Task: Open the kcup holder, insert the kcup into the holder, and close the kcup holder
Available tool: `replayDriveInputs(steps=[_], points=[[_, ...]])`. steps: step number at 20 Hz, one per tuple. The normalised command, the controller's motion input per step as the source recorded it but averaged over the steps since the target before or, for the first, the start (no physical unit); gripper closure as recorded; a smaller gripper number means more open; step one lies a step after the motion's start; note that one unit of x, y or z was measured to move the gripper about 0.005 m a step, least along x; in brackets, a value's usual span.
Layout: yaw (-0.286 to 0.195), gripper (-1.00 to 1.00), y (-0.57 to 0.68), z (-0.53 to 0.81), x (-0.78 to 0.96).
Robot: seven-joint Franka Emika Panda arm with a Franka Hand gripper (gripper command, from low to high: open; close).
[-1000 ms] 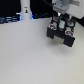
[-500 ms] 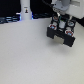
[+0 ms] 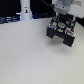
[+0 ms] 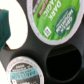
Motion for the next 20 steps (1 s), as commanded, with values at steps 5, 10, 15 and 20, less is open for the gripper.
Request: replayDriveInputs(steps=[5, 10, 15, 20], points=[[0.112, -1.00, -0.39, 0.39, 0.37], [0.040, -1.00, -0.45, 0.34, 0.58], [0.022, -1.00, -0.48, 0.22, 0.65], [0.003, -1.00, -0.38, 0.17, 0.80]])
